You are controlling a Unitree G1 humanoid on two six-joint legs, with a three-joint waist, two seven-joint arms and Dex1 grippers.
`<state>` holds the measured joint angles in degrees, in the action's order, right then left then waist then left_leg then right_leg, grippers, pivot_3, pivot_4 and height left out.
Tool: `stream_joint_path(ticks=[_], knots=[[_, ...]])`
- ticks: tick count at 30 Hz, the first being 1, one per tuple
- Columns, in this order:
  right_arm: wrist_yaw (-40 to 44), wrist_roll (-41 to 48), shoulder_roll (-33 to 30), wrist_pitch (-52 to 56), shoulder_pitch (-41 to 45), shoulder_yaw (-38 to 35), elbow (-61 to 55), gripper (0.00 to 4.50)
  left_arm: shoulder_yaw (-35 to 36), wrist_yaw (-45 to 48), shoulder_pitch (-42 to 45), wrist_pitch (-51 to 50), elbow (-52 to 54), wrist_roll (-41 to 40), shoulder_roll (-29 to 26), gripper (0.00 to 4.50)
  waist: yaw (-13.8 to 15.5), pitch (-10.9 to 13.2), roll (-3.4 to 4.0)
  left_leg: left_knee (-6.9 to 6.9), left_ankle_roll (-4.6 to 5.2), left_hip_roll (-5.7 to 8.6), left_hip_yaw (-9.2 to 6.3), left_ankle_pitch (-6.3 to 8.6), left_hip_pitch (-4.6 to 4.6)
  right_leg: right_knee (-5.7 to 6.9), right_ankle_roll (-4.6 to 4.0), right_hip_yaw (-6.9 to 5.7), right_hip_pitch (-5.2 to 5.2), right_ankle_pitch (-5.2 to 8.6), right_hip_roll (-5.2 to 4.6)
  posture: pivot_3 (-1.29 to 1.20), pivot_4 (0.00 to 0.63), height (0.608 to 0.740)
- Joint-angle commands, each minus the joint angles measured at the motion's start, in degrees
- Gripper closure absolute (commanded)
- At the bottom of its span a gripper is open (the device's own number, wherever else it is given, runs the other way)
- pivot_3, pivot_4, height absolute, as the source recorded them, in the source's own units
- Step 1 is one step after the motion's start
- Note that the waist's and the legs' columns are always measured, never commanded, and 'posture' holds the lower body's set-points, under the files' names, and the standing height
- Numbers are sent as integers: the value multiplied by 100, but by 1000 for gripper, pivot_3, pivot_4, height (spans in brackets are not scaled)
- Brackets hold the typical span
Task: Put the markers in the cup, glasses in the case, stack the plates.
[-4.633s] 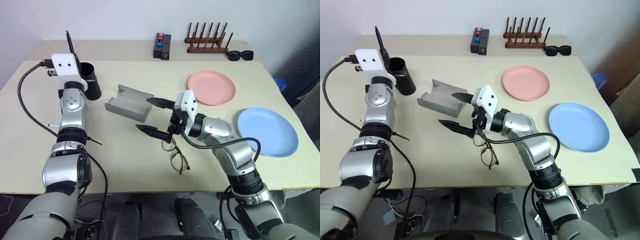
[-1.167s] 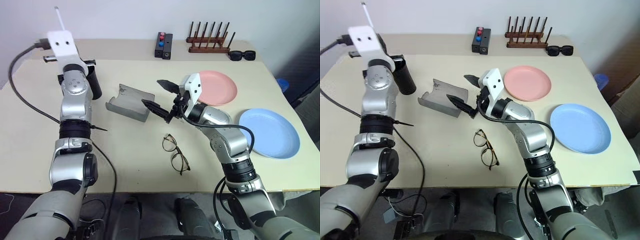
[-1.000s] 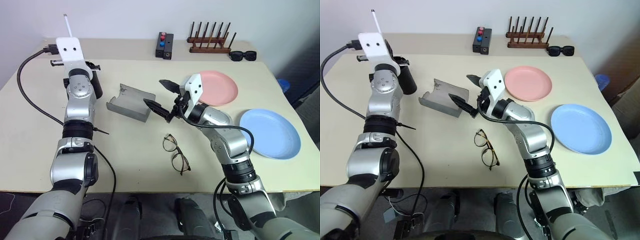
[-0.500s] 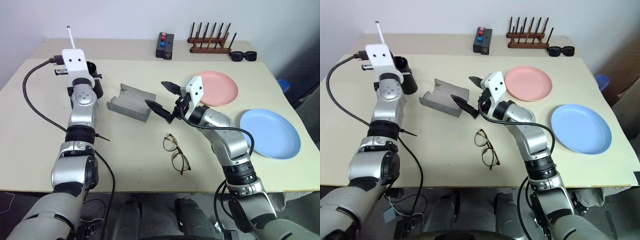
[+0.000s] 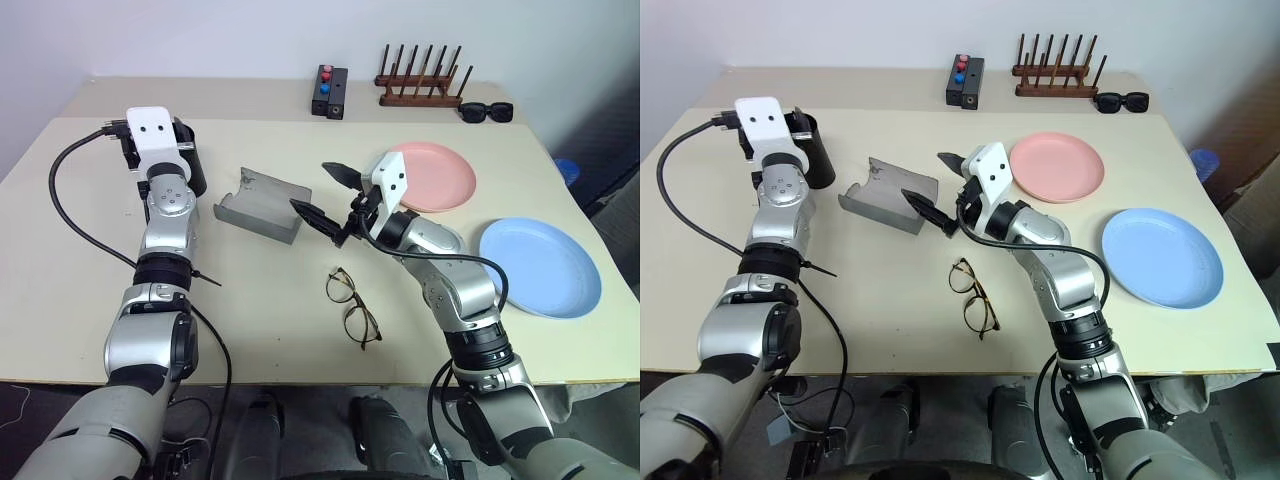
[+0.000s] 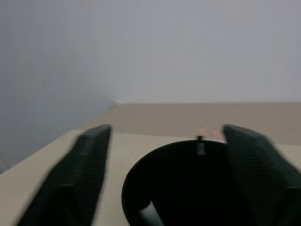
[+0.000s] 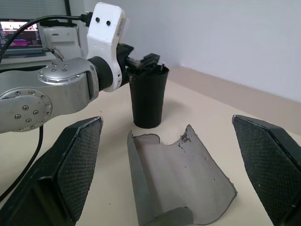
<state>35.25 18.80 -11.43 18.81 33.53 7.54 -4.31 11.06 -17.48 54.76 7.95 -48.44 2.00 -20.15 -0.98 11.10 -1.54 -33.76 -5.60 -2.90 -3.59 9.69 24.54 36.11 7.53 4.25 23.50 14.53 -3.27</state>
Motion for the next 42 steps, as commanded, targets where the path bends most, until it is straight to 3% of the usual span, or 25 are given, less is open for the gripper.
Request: stream_joint_path(ticks=[1,5,7,9,11,17,21,25,31,39,42], knots=[[0,43,32,-97,75,-79,-206,0,46,-48,56,113,155,-14,3,134,0,0,0,0,0,0,0,0,0,0,0,0,0,0,0,0,150,740],[11,40,18,-86,65,-74,-217,0,87,202,93,92,430,-186,11,134,0,0,0,0,0,0,0,0,0,0,0,0,0,0,0,0,150,740],[26,35,-5,-79,57,-72,-224,0,106,939,65,54,726,-562,26,134,-1,0,0,0,0,0,0,0,1,0,0,0,0,0,0,0,150,740],[85,-2,-84,-100,34,-56,-227,0,-47,2349,-117,-252,1314,-1114,-43,56,-1,0,0,1,0,0,1,0,1,-1,0,0,0,0,0,0,150,740],[159,-1,-170,-98,8,-66,-236,0,-250,3301,-286,-731,1755,-1325,-231,56,-7,2,3,2,-1,0,1,0,1,-1,-1,0,0,0,0,0,150,740],[585,117,-551,-3,-89,-67,-341,0,-880,5018,-705,-1898,2444,-1217,-1090,56,-113,4,7,2,1,-1,0,0,-2,2,-2,1,0,1,0,0,150,740],[925,231,-843,96,-216,-79,-479,0,-1249,6251,-762,-2767,2217,-1204,-1790,56,-157,5,9,3,2,-1,-1,0,-1,2,-3,1,1,3,0,0,150,740],[1069,295,-970,181,-287,-62,-582,0,-1522,7143,-662,-3338,1951,-1215,-2076,56,-159,6,9,3,4,-2,-1,2,-2,2,-20,1,1,14,0,0,150,740],[1937,651,-1752,733,-775,157,-1420,0,-2026,8424,-489,-2987,1421,-932,-2242,56,-103,5,9,-5,6,-1,-1,3,12,-1,-22,1,4,16,-1,0,150,740],[1927,726,-2264,876,-1154,-209,-1665,0,-2296,8870,-69,-2265,462,-441,-2021,56,-142,6,9,-18,12,-2,0,6,13,0,-29,3,4,19,-2,0,150,740],[1876,707,-2357,857,-1255,-302,-1685,0,-2362,9117,-77,-2136,429,-364,-2005,901,-143,6,9,-15,18,-2,0,10,14,0,-26,3,7,19,-2,0,150,740]])
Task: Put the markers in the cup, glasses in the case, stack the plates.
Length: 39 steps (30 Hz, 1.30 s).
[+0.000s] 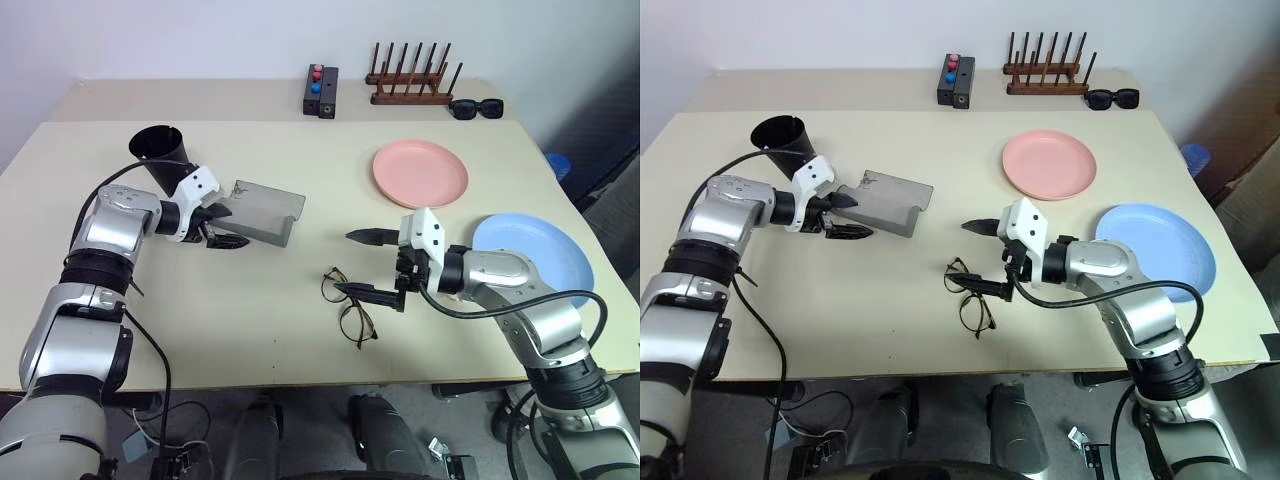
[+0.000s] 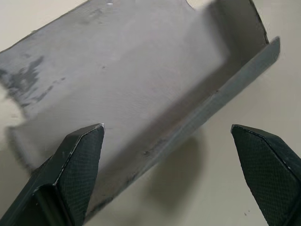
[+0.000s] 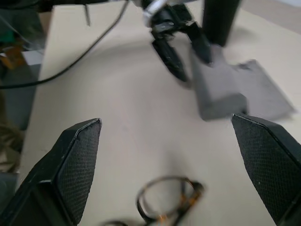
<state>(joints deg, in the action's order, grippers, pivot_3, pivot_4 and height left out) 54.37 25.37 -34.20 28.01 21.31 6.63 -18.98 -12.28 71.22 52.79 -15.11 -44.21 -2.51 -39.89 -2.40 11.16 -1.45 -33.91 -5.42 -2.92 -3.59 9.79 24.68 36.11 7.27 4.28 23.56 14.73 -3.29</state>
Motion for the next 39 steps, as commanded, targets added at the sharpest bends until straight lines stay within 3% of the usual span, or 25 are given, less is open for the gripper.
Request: stream_joint_path(ticks=[1,7,8,14,21,25,32,39], knots=[[-49,51,-97,-67,-45,-233,-213,0,-42,304,107,209,8,116,-32,1327,-5,0,0,0,1,0,0,1,1,1,1,0,2,0,0,0,150,740],[-105,31,-130,-94,-59,-288,-172,0,0,365,48,384,10,236,-16,4303,-2,0,0,-2,1,0,0,0,4,2,0,0,4,0,0,0,150,740],[-107,30,-131,-92,-52,-284,-168,0,28,351,33,434,26,236,-14,4411,-1,0,0,-2,1,0,0,0,4,2,0,1,3,0,0,0,150,740],[-94,28,-137,-75,10,-261,-151,0,315,462,-246,461,680,-117,-10,4411,3,0,0,-3,1,0,0,0,5,2,1,1,3,-1,0,0,150,740],[-67,39,-174,-81,-6,-282,-163,0,308,1436,-1635,-558,3489,-856,-732,4411,-23,3,5,0,3,-5,3,1,5,8,1,3,9,-1,1,0,150,740],[-59,48,-183,-42,0,-269,-137,0,202,1403,-2136,-756,4298,-826,-1033,4411,7,3,5,-6,2,-4,2,1,5,10,-11,3,7,6,0,0,150,740],[-50,63,-276,421,138,-178,-80,0,-51,1096,-2206,-542,4360,-592,-933,4411,14,3,5,-21,3,-3,3,1,5,8,-17,3,1,7,-2,0,150,740],[-117,56,-240,556,65,-170,-146,0,-293,731,-1265,-204,3179,-234,-282,4411,49,2,4,-26,5,-2,2,1,6,8,-16,2,-1,7,-1,0,150,740]])
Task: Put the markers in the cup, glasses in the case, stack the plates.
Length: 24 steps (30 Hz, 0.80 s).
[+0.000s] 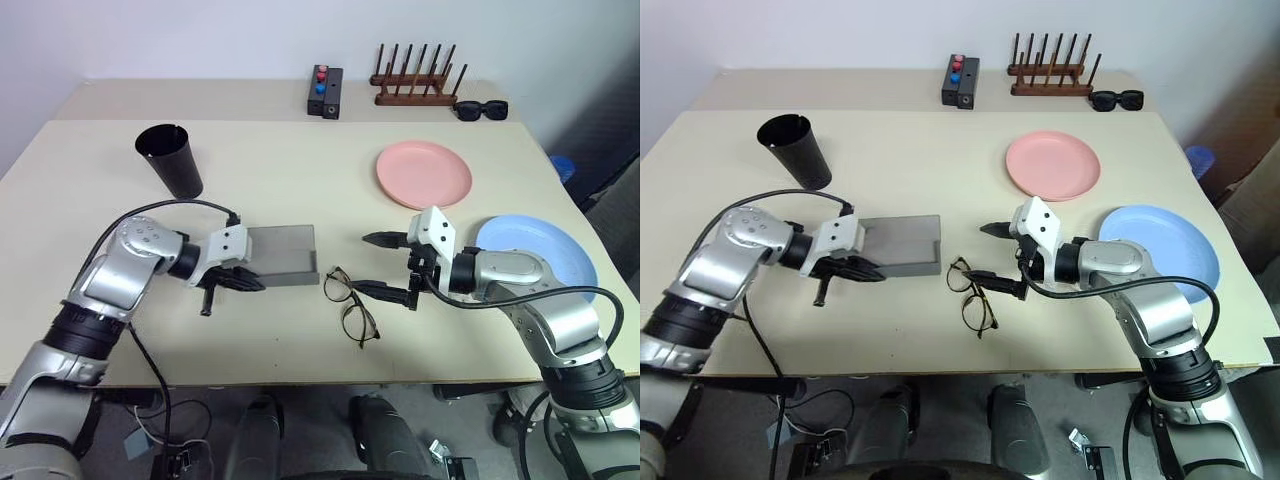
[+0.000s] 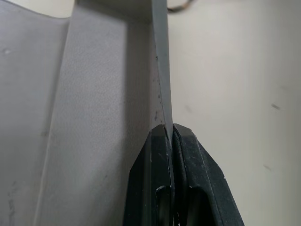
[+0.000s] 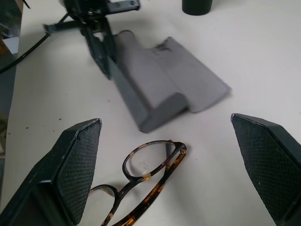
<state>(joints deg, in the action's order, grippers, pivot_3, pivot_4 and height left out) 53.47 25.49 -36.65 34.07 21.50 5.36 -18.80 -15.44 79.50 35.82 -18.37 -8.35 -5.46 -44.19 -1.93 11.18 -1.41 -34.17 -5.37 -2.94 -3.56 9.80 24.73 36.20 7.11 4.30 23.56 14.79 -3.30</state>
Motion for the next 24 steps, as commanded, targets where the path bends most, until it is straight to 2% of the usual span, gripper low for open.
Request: stream_joint_path(ticks=[1,7,18,21,24], knots=[[-35,30,13,-63,28,-34,-162,0,14,-97,538,123,-556,71,217,4411,-2,0,0,0,0,0,0,0,0,0,1,0,0,0,0,0,150,740],[-265,-69,-105,388,-94,85,-182,0,-139,-77,1009,553,-1381,228,649,4411,-36,0,1,3,8,0,-1,4,0,3,6,0,2,0,2,0,150,740],[-615,292,-138,1519,-258,-18,-594,0,-461,288,1162,491,-1368,498,667,4411,-42,0,1,1,8,0,-1,4,0,4,4,1,1,1,2,0,150,740],[-739,304,-116,1716,-255,38,-673,0,-370,215,1186,386,-1333,451,718,3617,-42,-1,1,1,8,0,-1,4,0,3,4,1,0,1,2,0,150,740],[-855,370,-58,1937,-183,89,-761,0,-184,-91,1202,575,-1353,436,787,2262,-42,-1,1,1,8,0,-1,4,0,4,4,1,1,1,2,0,150,740]])
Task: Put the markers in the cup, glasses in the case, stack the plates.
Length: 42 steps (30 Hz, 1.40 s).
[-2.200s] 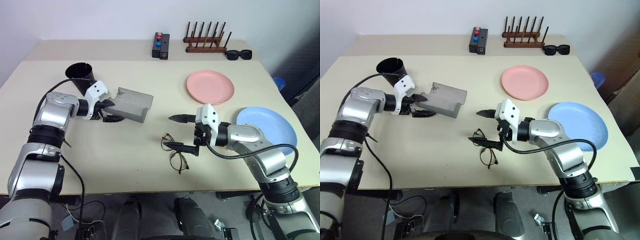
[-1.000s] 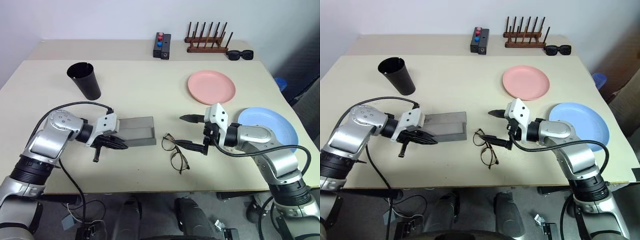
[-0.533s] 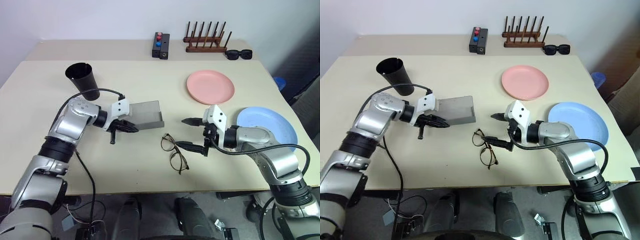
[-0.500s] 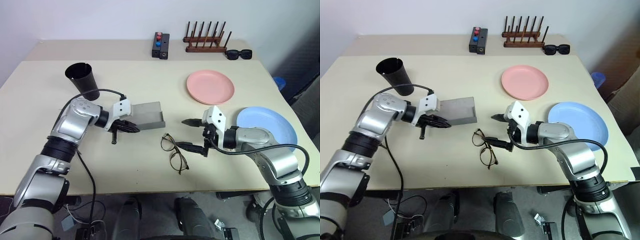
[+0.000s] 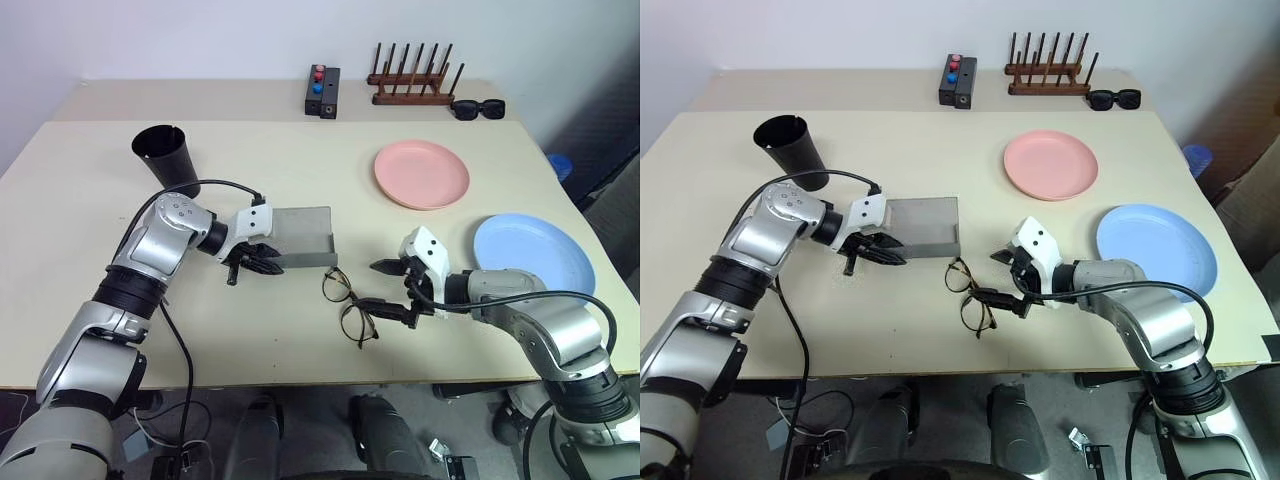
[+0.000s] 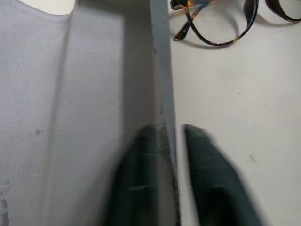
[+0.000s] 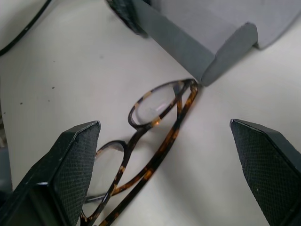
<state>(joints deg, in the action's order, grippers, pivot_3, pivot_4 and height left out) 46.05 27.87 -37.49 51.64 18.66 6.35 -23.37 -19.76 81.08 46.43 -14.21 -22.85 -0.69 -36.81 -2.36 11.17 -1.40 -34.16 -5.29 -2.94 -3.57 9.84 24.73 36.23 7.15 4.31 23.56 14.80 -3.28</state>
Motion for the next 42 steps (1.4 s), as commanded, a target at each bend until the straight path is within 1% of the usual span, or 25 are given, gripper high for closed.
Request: stream_joint_path(ticks=[1,4,8,10,13,14,17,19,22,25,30,31,32,39,42], knots=[[-179,164,73,289,141,6,-332,0,381,-372,173,118,78,-136,106,2262,2,0,0,0,0,0,0,0,0,0,0,0,0,0,0,0,150,740],[-442,219,231,666,263,81,-431,0,863,-642,249,-263,209,-525,191,2262,6,0,0,-2,0,0,-1,0,0,1,1,0,-1,-1,0,0,150,740],[-705,326,393,1069,406,65,-531,0,1184,-900,-42,-285,717,-623,-32,2262,-19,0,0,1,1,-1,-1,0,0,6,5,-1,2,-2,0,0,150,740],[-807,400,430,1256,462,38,-584,0,1475,-1046,-460,-376,1275,-826,-165,2262,-23,-2,3,2,2,-1,-1,1,-1,8,18,-1,2,-7,0,0,150,740],[-927,488,461,1494,525,28,-634,0,1814,-1020,-1422,-549,2359,-1203,-448,2262,-29,-2,5,7,5,-2,1,3,-5,10,18,2,2,-7,0,0,150,740],[-953,508,467,1540,537,28,-642,0,1849,-1036,-1609,-550,2558,-1252,-507,2262,-19,-2,5,7,5,-3,0,3,-7,11,16,1,2,-6,1,0,150,740],[-1079,551,529,1699,598,50,-614,0,2171,-1254,-2523,-839,3362,-1495,-710,2262,13,-2,3,1,5,-2,0,3,-7,11,0,1,-1,2,0,0,150,740],[-1156,557,557,1790,619,62,-573,0,2442,-1444,-3050,-979,3804,-1689,-746,2262,8,-2,3,-3,5,-2,3,3,-7,6,-3,3,-5,1,-3,0,150,740],[-1218,560,562,1847,604,97,-515,0,2728,-1758,-3603,-1169,4300,-1933,-684,2262,18,-2,2,-4,5,-1,4,3,-7,3,-4,2,-7,1,-6,0,150,740],[-1277,533,559,1894,586,126,-429,775,2840,-2030,-4071,-1223,4701,-2069,-603,2215,7,-3,2,-4,5,-1,6,3,-9,1,-5,3,-7,1,-6,0,150,740],[-1292,533,532,1905,579,149,-339,3402,2848,-2380,-4322,-1281,4780,-2084,-601,2215,1,-3,2,-3,5,-1,6,4,-10,-1,-6,3,-6,1,-6,0,150,740],[-1291,527,525,1901,565,166,-318,3988,2861,-2431,-4342,-1281,4785,-2105,-593,2215,-2,-3,2,-3,5,-1,7,4,-9,-2,-6,4,-6,1,-6,0,150,740],[-1290,523,519,1901,556,178,-304,4439,2870,-2473,-4355,-1282,4788,-2127,-587,2215,-4,-3,2,-3,5,-1,7,4,-9,-3,-6,4,-6,1,-6,0,150,740],[-1264,564,467,1922,535,139,-340,4439,2829,-2597,-4360,-1242,4738,-2230,-637,2215,-7,-4,2,-3,5,-1,7,4,-10,-5,-7,4,-6,0,-6,0,150,740],[-1153,571,345,1801,540,137,-458,4439,2792,-2623,-4305,-1213,4663,-2221,-632,2215,-5,-4,2,-2,5,-1,7,4,-10,-7,-7,4,-6,0,-6,0,150,740]])
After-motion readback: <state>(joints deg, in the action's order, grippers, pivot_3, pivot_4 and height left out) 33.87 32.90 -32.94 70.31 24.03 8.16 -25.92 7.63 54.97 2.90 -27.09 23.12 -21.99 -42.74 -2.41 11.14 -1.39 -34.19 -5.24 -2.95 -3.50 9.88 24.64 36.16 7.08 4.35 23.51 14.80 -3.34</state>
